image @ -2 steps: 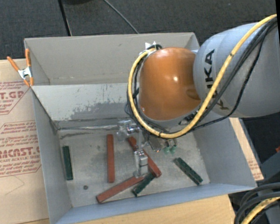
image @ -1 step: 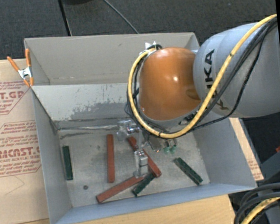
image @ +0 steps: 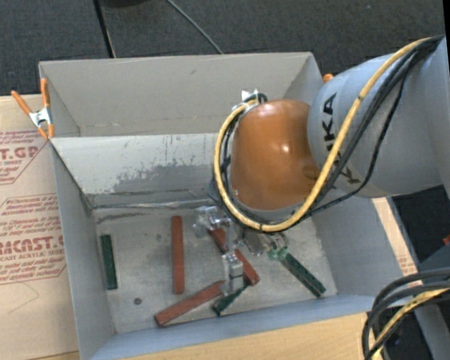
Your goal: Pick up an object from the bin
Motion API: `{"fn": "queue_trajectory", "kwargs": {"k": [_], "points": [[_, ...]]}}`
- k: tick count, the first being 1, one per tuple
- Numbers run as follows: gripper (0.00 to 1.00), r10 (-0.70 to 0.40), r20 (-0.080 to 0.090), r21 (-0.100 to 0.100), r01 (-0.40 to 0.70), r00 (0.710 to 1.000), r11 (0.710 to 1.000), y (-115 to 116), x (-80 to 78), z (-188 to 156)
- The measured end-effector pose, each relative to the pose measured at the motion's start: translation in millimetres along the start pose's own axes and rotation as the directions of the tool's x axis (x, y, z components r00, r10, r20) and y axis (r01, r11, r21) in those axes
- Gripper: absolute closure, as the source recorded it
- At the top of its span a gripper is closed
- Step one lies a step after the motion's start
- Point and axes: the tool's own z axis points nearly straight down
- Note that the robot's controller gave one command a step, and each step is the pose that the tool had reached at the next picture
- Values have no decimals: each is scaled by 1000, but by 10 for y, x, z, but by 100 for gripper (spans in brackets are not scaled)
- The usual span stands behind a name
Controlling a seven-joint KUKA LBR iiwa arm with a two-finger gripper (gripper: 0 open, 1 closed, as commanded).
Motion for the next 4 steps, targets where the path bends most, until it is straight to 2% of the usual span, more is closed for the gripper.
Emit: {"fn": "queue_trajectory", "kwargs": {"k": [1,2,3,4], "points": [[0,72,-6,3,-72,997,997,277,29,616],[0,103,-9,0,-103,995,995,77,121,852],[100,-41,-8,-1,41,999,999,787,51,981],[100,-41,-8,-1,41,999,999,787,51,981]]}}
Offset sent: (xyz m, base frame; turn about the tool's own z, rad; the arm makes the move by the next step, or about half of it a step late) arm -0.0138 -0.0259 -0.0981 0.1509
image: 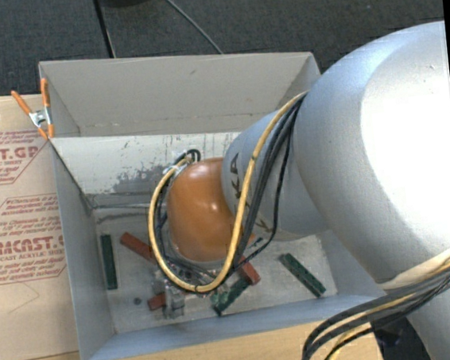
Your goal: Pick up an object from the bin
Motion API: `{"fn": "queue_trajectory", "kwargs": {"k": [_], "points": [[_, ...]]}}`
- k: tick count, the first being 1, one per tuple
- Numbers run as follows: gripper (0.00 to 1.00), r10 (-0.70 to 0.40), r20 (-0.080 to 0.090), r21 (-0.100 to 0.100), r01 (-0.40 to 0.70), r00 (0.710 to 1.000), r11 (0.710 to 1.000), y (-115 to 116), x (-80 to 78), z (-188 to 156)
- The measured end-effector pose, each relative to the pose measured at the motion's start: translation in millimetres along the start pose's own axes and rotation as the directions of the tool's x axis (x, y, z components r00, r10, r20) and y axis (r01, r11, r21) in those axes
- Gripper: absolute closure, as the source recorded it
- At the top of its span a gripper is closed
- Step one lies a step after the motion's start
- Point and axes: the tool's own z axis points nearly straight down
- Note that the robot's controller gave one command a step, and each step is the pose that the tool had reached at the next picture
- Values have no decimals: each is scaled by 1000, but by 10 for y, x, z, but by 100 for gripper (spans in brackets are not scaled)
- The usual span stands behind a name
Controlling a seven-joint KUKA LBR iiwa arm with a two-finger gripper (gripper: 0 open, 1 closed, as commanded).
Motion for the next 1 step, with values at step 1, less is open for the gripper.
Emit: {"fn": "queue_trajectory", "kwargs": {"k": [1], "points": [[100,0,1,2,0,1000,1000,251,-276,-1398]]}}
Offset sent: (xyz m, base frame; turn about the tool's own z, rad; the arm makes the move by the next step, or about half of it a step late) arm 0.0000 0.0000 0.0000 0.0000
